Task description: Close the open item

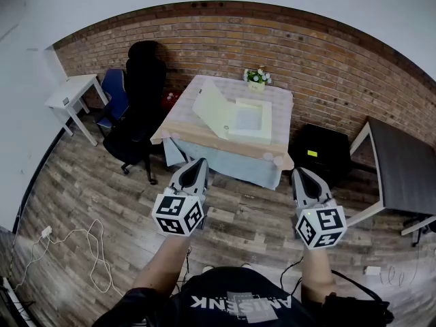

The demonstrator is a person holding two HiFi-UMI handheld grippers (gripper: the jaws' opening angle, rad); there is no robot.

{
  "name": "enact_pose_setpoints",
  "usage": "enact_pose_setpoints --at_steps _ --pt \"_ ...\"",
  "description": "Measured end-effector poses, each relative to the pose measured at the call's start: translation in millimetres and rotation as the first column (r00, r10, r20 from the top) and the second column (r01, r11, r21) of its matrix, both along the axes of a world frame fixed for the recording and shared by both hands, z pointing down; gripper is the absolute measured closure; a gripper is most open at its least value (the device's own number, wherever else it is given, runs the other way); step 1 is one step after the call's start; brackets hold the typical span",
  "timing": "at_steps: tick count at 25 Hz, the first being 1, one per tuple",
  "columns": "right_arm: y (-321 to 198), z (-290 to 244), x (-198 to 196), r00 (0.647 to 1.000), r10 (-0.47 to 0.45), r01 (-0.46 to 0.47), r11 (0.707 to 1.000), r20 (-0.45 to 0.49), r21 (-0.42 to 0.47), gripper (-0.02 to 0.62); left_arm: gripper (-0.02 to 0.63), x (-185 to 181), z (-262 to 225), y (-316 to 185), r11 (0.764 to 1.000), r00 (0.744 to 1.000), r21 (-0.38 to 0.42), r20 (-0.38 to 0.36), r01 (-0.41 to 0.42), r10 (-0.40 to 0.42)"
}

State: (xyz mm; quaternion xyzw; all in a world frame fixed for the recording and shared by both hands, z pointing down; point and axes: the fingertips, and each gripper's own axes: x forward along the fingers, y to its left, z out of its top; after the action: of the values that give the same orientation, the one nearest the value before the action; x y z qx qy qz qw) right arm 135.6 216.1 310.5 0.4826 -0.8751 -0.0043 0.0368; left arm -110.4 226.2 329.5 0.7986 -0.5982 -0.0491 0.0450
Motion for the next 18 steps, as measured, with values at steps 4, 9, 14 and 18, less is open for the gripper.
enact_pose_setpoints --at_steps 4,9,14,18 --pt "-4.0 0.3 4.0 1.000 0.001 -0.001 1.000 0.001 -0.005 0.555 0.598 3.0 -0.6 -1.9 1.000 1.000 -0.005 -0.010 0.003 -0.003" --pt "-8.0 0.5 9.5 1.000 0.004 -0.004 1.000 0.000 -0.002 0.555 0.598 4.4 0.6 -4.4 1.000 1.000 -0.010 -0.011 0.008 -0.008" --pt "-12.9 1.3 17.2 1.000 -0.004 0.004 1.000 0.026 -0.012 0.554 0.597 11.0 2.6 -7.2 1.000 1.000 -0.016 -0.017 0.019 -0.019" --pt "-18.8 2.6 23.9 0.999 -0.024 0.025 1.000 0.029 -0.014 0.554 0.597 18.8 2.1 -11.0 0.999 0.999 -0.017 -0.017 0.030 -0.030"
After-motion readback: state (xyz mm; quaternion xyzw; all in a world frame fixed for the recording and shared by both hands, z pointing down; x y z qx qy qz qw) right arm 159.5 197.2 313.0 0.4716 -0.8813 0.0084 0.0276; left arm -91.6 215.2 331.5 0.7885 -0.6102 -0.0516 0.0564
